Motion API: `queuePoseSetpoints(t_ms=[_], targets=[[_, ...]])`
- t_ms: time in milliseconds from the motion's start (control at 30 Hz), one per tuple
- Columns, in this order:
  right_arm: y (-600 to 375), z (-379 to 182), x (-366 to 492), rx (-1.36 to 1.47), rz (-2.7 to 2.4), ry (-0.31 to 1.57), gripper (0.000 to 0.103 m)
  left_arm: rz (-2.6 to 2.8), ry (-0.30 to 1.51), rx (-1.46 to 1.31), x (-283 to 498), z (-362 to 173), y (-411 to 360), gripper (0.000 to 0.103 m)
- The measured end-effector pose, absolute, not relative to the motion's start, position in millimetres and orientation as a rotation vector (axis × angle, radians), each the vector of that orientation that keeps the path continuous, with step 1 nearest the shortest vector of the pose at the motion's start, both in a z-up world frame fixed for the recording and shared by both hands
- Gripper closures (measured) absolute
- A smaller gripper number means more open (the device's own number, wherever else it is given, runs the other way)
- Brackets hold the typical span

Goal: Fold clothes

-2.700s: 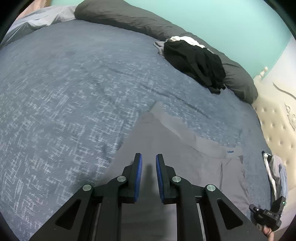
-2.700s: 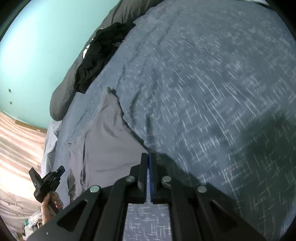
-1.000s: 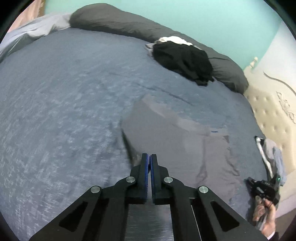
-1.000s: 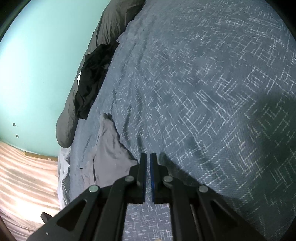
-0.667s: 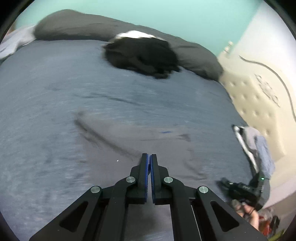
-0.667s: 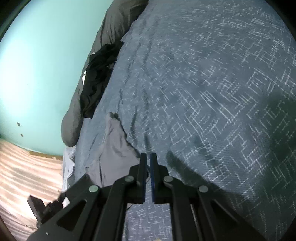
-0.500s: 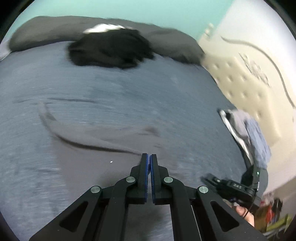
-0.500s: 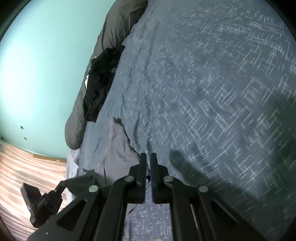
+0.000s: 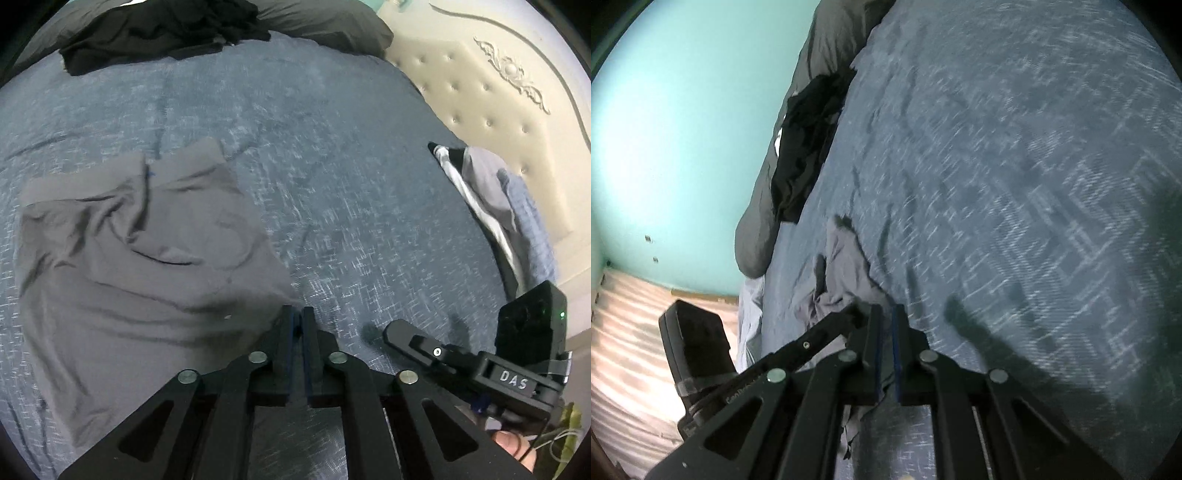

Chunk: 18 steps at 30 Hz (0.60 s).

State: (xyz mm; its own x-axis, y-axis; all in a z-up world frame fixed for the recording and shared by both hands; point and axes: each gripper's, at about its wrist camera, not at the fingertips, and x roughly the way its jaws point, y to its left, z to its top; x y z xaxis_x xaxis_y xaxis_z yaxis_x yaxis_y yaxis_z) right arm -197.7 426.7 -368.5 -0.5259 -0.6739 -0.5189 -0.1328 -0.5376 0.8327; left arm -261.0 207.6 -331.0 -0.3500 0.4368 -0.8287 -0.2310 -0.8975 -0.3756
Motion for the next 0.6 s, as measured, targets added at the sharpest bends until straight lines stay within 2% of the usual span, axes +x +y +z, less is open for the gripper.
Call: queuePoseSetpoints(t_ms=[67,100,133,167,200,367,600], targets=[[421,-367,-201,1.272,-2.124,-1.225,0.097,2.296,-0.275,-1.463,-257,-321,195,0.092],[417,-366,-202,1.270,-2.121,-1.211,0.094,2.315,-0.276,-1.454,-258,-315,189,0.082],[413,-365,-204,1.267,-2.116,-1.201,0.085,2.340,-0.279,-1.446,-260,-311,182,0.067],[410,-365,-205,1.264,-2.111,-1.191,0.077,2.364,-0.283,-1.438,-263,-307,174,0.062],[406,-364,-207,1.265,-2.111,-1.178,0.067,2.388,-0.286,-1.430,-265,-303,166,0.060],[386,-360,-213,1.283,-2.123,-1.076,0.067,2.465,-0.277,-1.439,-276,-297,131,0.060],[370,-373,-225,1.347,-2.122,-1.058,0.067,2.525,-0.231,-1.493,-311,-306,112,0.060]])
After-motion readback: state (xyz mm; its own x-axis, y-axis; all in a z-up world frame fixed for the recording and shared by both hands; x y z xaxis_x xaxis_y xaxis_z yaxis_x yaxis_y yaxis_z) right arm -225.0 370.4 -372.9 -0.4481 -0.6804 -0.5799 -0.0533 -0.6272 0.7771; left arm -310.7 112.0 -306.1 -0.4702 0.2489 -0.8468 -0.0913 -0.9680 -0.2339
